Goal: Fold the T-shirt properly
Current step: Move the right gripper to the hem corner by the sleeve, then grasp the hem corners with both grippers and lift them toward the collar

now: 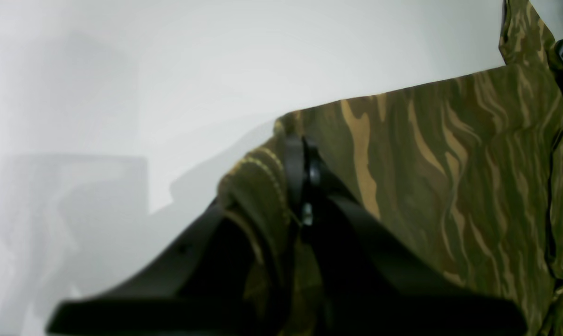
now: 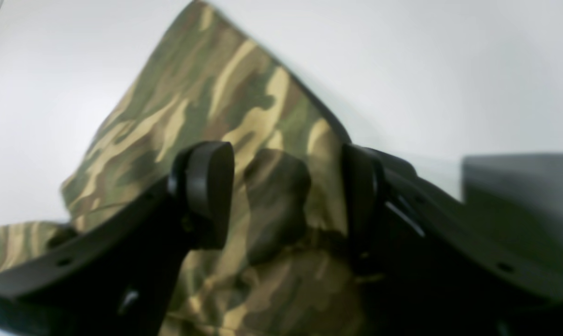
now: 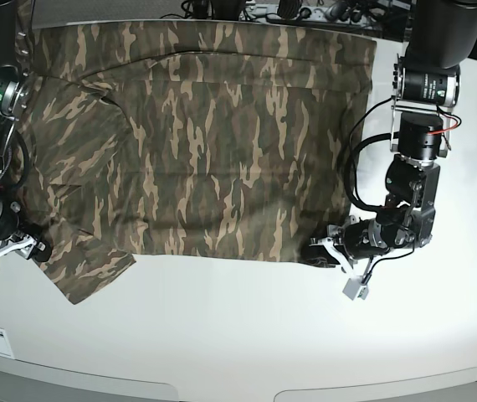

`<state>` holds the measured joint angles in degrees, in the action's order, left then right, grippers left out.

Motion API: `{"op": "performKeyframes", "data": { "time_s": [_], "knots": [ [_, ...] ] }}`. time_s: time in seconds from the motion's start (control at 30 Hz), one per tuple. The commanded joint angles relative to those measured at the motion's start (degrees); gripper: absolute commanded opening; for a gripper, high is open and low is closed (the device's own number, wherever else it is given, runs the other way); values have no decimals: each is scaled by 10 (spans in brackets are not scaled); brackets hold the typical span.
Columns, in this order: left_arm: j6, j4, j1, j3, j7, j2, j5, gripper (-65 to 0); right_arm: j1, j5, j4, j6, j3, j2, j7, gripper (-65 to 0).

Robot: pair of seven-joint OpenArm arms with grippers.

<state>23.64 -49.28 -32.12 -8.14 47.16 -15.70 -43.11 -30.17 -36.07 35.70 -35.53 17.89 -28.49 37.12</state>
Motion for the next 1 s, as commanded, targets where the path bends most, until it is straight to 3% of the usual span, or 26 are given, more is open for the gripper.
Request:
{"op": "performKeyframes", "data": {
  "time_s": [0.0, 0.1, 0.23, 0.27, 0.43, 0.53, 0.63, 0.77, 0.97],
  "knots": [
    [-9, -1, -6, -1, 27, -5, 26, -650, -15, -14, 7, -6, 2, -11, -4, -275],
    [-9, -1, -6, -1, 27, -5, 26, -650, -18, -16, 7, -8, 2, -11, -4, -338],
    [-9, -1, -6, -1, 26, -5, 25, -650, -32, -15, 7, -7, 2, -12, -4, -614],
    [-9, -1, -6, -1, 26, -5, 25, -650, -36, -15, 7, -8, 2, -12, -3, -650],
    [-9, -1, -6, -1, 26, -5, 26, -650, -66, -17, 7, -36, 2, -12, 12, -650],
    [-6, -1, -6, -1, 21, -5, 26, -650, -79, -17, 7, -35, 1, -14, 22, -650],
    [-6, -1, -6, -1, 13, -5, 26, -650, -79, -16, 7, -45, 1, -19, 22, -618],
    [16, -1, -8, -1, 9, -4, 26, -650, -74, -22, 7, -45, 1, -28, 28, -650],
    [60, -1, -18, -1, 9, -10, 26, -650, -72, -130, 7, -45, 1, -55, 122, -650]
  ]
}}
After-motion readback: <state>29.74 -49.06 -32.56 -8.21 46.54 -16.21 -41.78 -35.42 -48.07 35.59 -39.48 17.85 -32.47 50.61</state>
